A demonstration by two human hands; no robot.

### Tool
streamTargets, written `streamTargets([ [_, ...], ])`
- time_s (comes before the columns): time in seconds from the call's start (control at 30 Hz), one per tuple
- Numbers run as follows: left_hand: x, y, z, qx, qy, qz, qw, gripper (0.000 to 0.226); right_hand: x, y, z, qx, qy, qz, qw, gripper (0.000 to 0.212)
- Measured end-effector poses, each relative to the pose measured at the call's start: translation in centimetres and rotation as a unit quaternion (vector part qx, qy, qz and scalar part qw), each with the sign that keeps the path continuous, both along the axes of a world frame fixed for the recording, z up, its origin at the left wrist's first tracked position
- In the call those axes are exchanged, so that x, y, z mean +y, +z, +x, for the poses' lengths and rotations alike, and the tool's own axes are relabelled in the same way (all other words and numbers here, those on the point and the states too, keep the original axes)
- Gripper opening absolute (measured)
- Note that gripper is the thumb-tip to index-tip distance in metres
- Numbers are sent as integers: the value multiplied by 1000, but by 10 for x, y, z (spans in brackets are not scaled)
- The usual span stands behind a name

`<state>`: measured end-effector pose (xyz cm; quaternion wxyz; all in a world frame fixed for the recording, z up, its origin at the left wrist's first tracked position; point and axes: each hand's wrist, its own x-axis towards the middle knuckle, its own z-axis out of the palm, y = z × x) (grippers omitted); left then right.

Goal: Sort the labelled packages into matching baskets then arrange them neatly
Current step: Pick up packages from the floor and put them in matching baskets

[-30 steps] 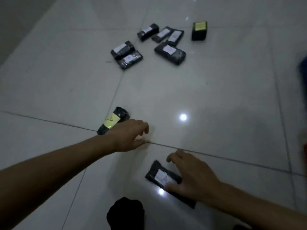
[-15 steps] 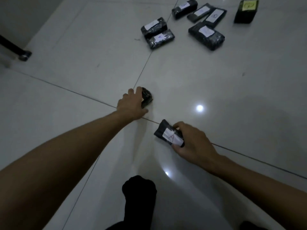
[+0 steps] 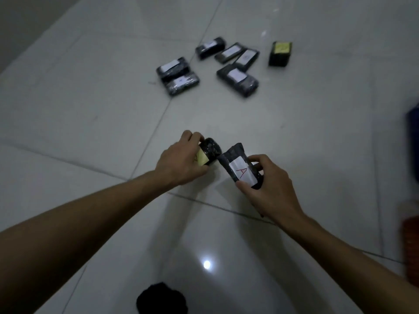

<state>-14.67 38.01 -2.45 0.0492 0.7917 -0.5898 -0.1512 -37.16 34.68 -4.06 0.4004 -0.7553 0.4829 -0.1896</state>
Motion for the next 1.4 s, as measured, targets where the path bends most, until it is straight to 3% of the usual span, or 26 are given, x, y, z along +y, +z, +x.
streamTargets([
  [0.3,-131,59,-172,77,-220,-109,966,65,-46,64,-172,-52,-264,-69,961,50],
  [0.63,-133,79,-448,201,-470,-119,851,72,31,88,-394,38,-502,-70,861,53],
  [0.73,-122,71,-495,178,-520,-87,831,77,44,78,-431,94,-518,-33,849,60],
  [0.9,-123,47,-522,240,-495,-1,835,93,46,62,-454,120,-526,29,841,57],
  [1.07,-135,29,-530,161,-520,-57,837,99,41,34,-457,126,-514,79,845,47],
  [1.27,-144,22,-556,102,-558,-67,821,94,33,25,-464,149,-527,61,835,47],
  [1.4,-148,17,-564,116,-572,1,812,93,31,25,-471,168,-537,30,826,42],
])
